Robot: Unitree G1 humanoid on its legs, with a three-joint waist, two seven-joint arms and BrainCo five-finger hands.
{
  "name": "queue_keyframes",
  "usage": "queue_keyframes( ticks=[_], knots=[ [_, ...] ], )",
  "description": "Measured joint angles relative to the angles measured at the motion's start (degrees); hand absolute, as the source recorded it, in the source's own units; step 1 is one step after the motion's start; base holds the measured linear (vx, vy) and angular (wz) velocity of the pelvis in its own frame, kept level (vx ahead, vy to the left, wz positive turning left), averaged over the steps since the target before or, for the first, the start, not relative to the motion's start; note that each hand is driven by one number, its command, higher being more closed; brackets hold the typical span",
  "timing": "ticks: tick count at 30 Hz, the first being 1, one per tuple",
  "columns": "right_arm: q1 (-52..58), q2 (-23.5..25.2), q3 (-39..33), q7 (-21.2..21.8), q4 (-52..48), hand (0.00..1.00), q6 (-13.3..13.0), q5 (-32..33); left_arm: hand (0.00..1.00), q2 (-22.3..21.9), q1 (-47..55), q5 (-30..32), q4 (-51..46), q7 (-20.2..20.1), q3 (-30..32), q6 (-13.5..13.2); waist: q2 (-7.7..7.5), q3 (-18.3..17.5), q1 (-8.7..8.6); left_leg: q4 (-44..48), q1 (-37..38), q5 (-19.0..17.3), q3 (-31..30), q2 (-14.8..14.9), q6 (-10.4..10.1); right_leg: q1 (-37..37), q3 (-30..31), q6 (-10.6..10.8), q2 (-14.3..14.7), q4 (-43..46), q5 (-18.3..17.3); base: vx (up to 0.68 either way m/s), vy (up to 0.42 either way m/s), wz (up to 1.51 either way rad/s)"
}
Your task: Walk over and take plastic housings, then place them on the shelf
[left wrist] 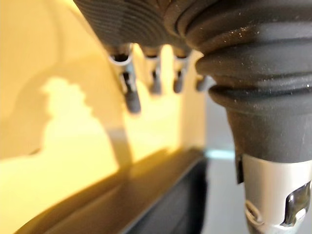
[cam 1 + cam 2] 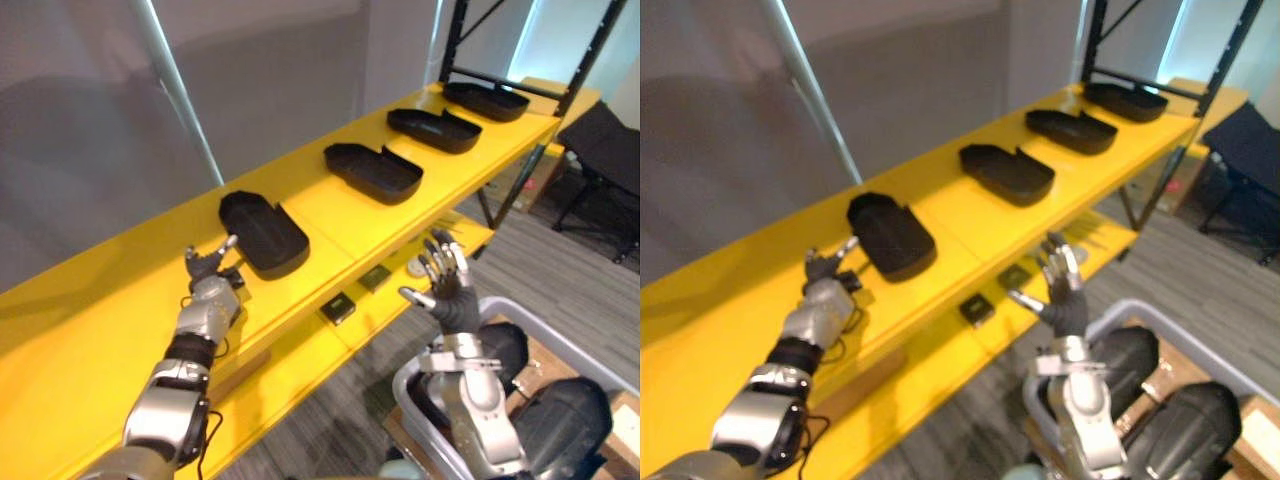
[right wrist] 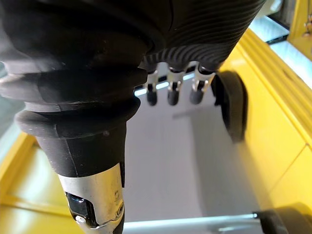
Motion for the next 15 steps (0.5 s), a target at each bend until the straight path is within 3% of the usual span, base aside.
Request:
queue_keyframes(
  ticks=[3,4,6,7,9,11,12,14,15],
  knots=[
    [0.11,-0.04,1.32,2.19,0.0,0.0,0.0,-0.16,0.0,3.08,2.94,3.87,-8.34,-0.15,6.14,-5.26,0.0,0.01,0.93,0.01,-0.03,0.02,-0.38,-0.05,0.02,0.19,-0.45,0.02,0.25,0.1,-0.14,0.0,0.0,0.05],
    [0.31,-0.05,1.76,2.38,0.01,0.0,0.0,-0.28,0.0,3.52,5.25,5.11,-13.03,-0.38,8.34,-7.1,0.0,0.01,1.17,0.01,-0.04,0.02,-0.92,-0.08,0.03,0.49,-1.06,0.0,0.21,0.15,-0.29,0.01,-0.002,0.3],
    [1.16,-0.04,2.48,1.92,0.04,0.0,0.03,-3.38,0.0,3.53,13.9,7.4,-26.81,-0.27,13.79,-13.27,0.07,-0.04,2.7,0.02,0.09,0.07,-2.85,-0.21,-0.03,1.43,-3.04,0.1,0.03,0.51,-1.18,0.02,-0.004,0.41],
    [1.17,-0.07,2.74,1.53,0.1,0.0,0.11,-4.21,0.0,3.49,16.4,8.18,-30.3,-0.06,15.11,-14.58,0.07,-0.04,3.42,0.02,0.09,0.08,-3.08,-0.2,-0.03,1.59,-3.24,0.12,0.04,0.46,-1.24,0.03,-0.005,0.29],
    [1.19,-0.07,3.13,0.52,0.27,0.0,1.17,-6.0,0.0,1.89,27.2,11.66,-43.96,1.6,20.29,-18.52,0.02,-0.07,5.99,0.03,0.17,0.14,-5.0,-0.35,-0.12,2.95,-5.48,-0.05,-0.05,0.23,-1.57,0.05,-0.011,0.38],
    [1.13,-0.06,3.18,0.59,0.92,0.0,2.54,-6.26,0.0,-1.29,34.39,14.53,-51.87,3.99,24.05,-20.7,-0.19,-0.29,7.93,0.03,0.45,0.15,-6.17,-0.54,-0.13,4.06,-6.76,-0.05,-0.17,0.13,-1.89,0.04,-0.013,0.39],
    [1.07,0.0,3.29,0.77,1.74,0.0,3.5,-6.32,0.0,-3.72,38.71,15.44,-55.0,5.46,26.66,-21.85,-0.4,-0.4,9.39,0.03,0.92,0.15,-6.87,-0.6,-0.14,5.08,-7.88,-0.13,-0.22,-0.09,-2.06,0.03,-0.014,0.31],
    [1.16,0.02,3.35,1.95,3.17,0.0,5.29,-6.36,0.0,-6.97,43.97,18.59,-57.12,8.34,29.83,-22.59,-0.94,-0.81,10.72,0.03,1.18,0.21,-8.35,-0.74,-0.26,6.34,-9.42,0.03,-0.31,-0.17,-2.64,0.0,-0.024,0.37],
    [1.12,0.11,3.39,2.75,3.71,1.0,6.83,-6.35,0.0,-8.8,47.19,19.7,-57.44,10.55,31.35,-22.52,-1.17,-0.94,11.6,0.02,1.17,0.3,-9.04,-0.71,-0.41,6.64,-10.22,-0.18,-0.25,-0.5,-2.92,-0.02,-0.025,0.36]
  ],
)
